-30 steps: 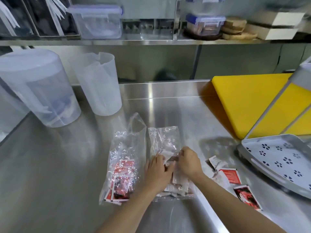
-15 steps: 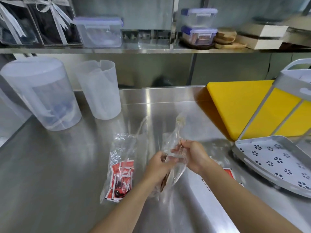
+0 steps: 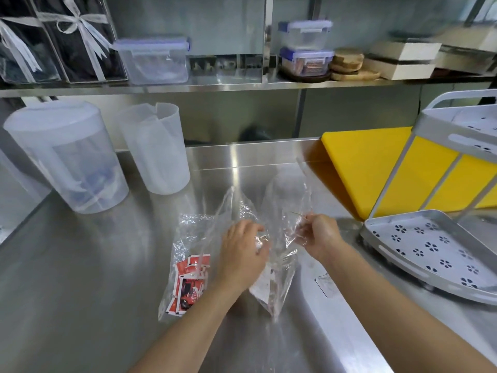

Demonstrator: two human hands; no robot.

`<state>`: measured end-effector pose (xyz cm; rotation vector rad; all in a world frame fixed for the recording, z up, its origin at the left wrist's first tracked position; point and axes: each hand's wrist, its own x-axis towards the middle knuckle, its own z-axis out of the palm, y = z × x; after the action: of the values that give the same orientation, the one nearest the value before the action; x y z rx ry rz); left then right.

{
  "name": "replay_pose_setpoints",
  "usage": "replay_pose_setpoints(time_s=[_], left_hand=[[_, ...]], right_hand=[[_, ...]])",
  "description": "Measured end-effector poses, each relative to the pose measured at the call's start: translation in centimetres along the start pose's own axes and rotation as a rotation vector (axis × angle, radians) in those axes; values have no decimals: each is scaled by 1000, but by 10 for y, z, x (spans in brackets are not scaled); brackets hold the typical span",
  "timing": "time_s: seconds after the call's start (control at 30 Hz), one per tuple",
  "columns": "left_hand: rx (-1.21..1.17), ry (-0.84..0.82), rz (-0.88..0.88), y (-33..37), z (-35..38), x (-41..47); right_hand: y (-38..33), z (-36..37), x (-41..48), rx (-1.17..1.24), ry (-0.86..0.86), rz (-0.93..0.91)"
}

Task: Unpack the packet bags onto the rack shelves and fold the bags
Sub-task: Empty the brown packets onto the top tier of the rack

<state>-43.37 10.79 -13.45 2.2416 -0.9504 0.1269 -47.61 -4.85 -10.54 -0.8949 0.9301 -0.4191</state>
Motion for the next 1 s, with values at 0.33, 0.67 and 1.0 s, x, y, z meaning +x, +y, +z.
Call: replay_pose_setpoints(time_s=[0.33,0.67,1.0], left_hand=[[-185,-265,-266,58,15,-8],[-566,177,-470,79,-3,41],[-702,358,-355,122,-45,78]], right_hand=[[-25,-5,-19,82,50,-109],[-19,-31,-34,-409,-433,-450],[-12,-39,-15,-630,-154,-805]])
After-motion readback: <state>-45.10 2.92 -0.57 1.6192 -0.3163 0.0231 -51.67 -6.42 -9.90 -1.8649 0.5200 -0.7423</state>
